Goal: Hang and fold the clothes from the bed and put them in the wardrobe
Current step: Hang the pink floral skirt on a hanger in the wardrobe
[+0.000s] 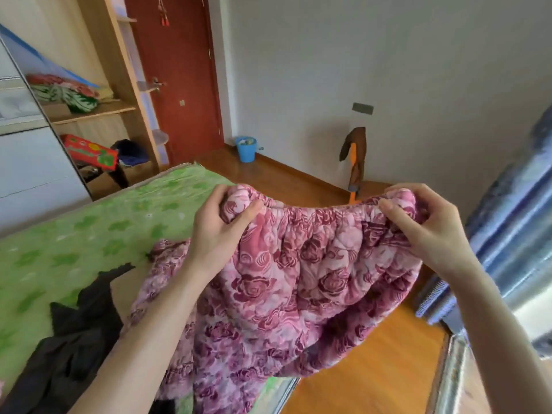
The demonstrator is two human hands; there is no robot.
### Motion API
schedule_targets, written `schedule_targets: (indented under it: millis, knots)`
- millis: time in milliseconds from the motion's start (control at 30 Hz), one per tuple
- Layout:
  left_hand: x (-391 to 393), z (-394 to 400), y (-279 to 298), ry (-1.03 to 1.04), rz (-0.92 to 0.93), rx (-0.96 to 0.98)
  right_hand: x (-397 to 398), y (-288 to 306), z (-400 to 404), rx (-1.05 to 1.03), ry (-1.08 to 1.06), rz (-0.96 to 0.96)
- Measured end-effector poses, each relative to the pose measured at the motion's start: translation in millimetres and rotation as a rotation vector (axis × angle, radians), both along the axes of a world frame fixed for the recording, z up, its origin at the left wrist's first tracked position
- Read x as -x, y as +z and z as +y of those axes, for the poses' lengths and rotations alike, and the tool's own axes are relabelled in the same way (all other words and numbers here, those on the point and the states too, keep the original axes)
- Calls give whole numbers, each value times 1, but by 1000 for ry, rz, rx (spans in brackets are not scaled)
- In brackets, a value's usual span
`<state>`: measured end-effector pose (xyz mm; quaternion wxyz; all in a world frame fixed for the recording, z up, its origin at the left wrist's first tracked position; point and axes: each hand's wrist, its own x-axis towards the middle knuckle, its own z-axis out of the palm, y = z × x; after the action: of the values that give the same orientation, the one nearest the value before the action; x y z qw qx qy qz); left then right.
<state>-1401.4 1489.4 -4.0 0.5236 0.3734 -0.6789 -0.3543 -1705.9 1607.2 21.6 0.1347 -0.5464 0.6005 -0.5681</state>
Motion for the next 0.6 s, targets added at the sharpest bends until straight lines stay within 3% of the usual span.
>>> schedule_targets:
  millis: [133,400,600]
  knots:
    - [61,-8,9,-79,16,31,53,1,9,51,-99,-14]
    - [169,-40,23,-441,-104,-150,167,13,17,76,-251,33]
    - [264,-57,27,-362,-75,8,241,22,17,116,-351,13]
